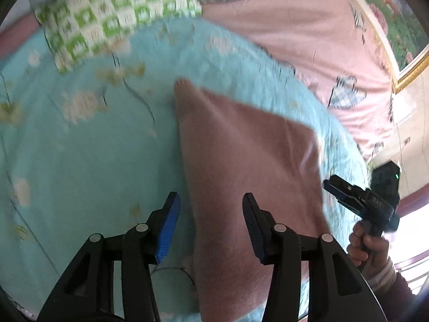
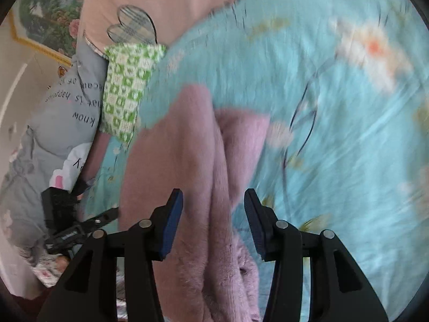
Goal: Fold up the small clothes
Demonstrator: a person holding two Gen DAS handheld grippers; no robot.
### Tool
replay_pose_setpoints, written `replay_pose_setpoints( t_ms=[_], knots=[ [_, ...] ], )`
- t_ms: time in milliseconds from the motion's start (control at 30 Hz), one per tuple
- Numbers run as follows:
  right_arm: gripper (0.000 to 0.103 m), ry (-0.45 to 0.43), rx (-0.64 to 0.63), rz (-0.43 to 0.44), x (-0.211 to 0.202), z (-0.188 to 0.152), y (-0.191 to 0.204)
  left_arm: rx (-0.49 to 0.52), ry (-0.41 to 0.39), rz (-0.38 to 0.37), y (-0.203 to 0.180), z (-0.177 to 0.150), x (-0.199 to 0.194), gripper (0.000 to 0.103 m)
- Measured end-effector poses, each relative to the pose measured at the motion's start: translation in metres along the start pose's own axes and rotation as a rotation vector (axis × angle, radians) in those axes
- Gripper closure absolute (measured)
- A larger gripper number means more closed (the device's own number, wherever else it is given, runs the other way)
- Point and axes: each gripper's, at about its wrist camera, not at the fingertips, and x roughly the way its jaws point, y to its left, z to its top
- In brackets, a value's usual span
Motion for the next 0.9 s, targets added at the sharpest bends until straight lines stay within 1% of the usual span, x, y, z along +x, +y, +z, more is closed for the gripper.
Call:
replay_pose_setpoints(
  t_ms=[67, 133, 167, 200, 233, 267, 300, 367, 433, 500, 567, 600, 633, 733, 767, 833, 900],
  knots=[
    [0.054, -0.032, -0.046, 0.02, -0.007, 0.008, 0.014, 0.016, -0.032, -0.024, -0.007, 0.011, -0.009, 0.056],
    [0.056, -0.007, -0.087, 0.048, 0.0, 0.018, 0.032, 0.039, -0.044, -0.07, -0.018, 0.022, -0.01, 0.056],
    [0.058, 0.01, -0.096, 0.054, 0.007, 0.022, 0.039, 0.062, -0.043, -0.082, -0.026, 0.026, -0.005, 0.056],
    [0.067, 0.03, -0.091, 0.065, 0.016, 0.026, 0.044, 0.082, -0.039, -0.082, -0.035, 0.03, 0.004, 0.057],
    [0.073, 0.039, -0.085, 0.069, 0.022, 0.028, 0.046, 0.092, -0.035, -0.074, -0.041, 0.034, 0.011, 0.06],
    [0.075, 0.043, -0.084, 0.058, 0.03, 0.032, 0.048, 0.1, -0.021, -0.057, -0.045, 0.038, 0.023, 0.063],
    [0.077, 0.047, -0.086, 0.044, 0.039, 0.036, 0.049, 0.096, -0.008, -0.056, -0.045, 0.041, 0.032, 0.064],
    [0.079, 0.05, -0.065, 0.041, 0.05, 0.042, 0.049, 0.086, 0.023, -0.063, -0.044, 0.05, 0.053, 0.064],
    [0.079, 0.054, -0.054, 0.028, 0.061, 0.05, 0.047, 0.091, 0.043, -0.029, -0.042, 0.056, 0.071, 0.064],
    [0.079, 0.064, -0.047, -0.007, 0.071, 0.054, 0.042, 0.097, 0.08, 0.042, -0.035, 0.062, 0.093, 0.071],
    [0.081, 0.104, -0.014, -0.073, 0.089, 0.057, 0.024, 0.076, 0.116, 0.082, -0.024, 0.064, 0.111, 0.078],
    [0.094, 0.12, 0.003, -0.106, 0.097, 0.057, 0.015, 0.06, 0.125, 0.078, -0.019, 0.064, 0.118, 0.08],
    [0.103, 0.125, 0.052, -0.121, 0.105, 0.056, -0.001, 0.056, 0.128, 0.07, -0.017, 0.064, 0.121, 0.08],
    [0.103, 0.096, 0.144, -0.101, 0.107, 0.058, -0.024, 0.066, 0.126, 0.069, -0.017, 0.063, 0.125, 0.08],
    [0.103, 0.095, 0.148, -0.098, 0.106, 0.059, -0.024, 0.07, 0.125, 0.075, -0.019, 0.062, 0.123, 0.081],
    [0.103, 0.091, 0.114, -0.104, 0.102, 0.059, -0.016, 0.077, 0.122, 0.091, -0.024, 0.06, 0.114, 0.082],
    [0.103, 0.073, 0.097, -0.073, 0.09, 0.059, -0.006, 0.09, 0.108, 0.09, -0.031, 0.054, 0.099, 0.082]
  ],
)
